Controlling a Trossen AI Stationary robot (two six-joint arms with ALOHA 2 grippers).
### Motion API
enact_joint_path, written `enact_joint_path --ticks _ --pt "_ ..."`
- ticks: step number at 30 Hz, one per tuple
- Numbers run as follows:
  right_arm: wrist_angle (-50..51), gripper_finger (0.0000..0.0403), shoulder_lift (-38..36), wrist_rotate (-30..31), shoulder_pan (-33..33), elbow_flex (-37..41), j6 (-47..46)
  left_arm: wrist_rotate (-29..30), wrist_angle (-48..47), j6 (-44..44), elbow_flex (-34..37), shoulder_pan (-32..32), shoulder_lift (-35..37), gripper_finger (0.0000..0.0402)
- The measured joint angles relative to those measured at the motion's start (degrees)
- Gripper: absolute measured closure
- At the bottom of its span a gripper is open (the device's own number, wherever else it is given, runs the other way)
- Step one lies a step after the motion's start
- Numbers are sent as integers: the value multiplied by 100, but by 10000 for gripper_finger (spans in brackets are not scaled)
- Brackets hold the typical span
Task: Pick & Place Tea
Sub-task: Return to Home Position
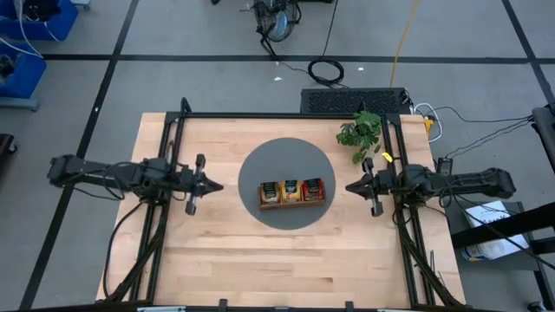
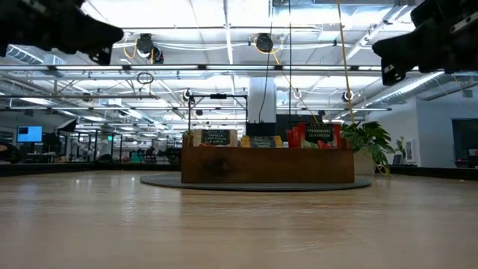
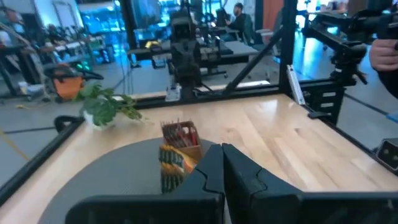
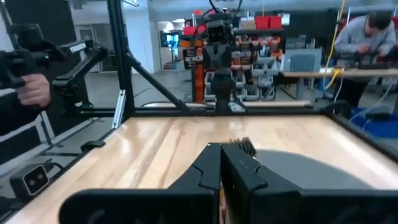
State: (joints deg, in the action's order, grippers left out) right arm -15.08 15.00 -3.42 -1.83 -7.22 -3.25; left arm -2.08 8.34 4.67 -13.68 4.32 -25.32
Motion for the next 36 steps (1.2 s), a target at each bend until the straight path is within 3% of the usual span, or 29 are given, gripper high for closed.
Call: enact_joint_path --ticks 6,12,29,36 --pt "-51 403 -520 35 15 411 -52 724 -553 243 528 354 1350 400" --pt "441 403 -1089 340 168 610 6 851 -1167 220 953 374 2528 400" --pt "934 403 -1383 330 273 627 123 916 -1084 -186 1137 203 2349 400" --pt "928 403 -1344 334 273 633 573 977 -1064 -246 1141 203 2273 375"
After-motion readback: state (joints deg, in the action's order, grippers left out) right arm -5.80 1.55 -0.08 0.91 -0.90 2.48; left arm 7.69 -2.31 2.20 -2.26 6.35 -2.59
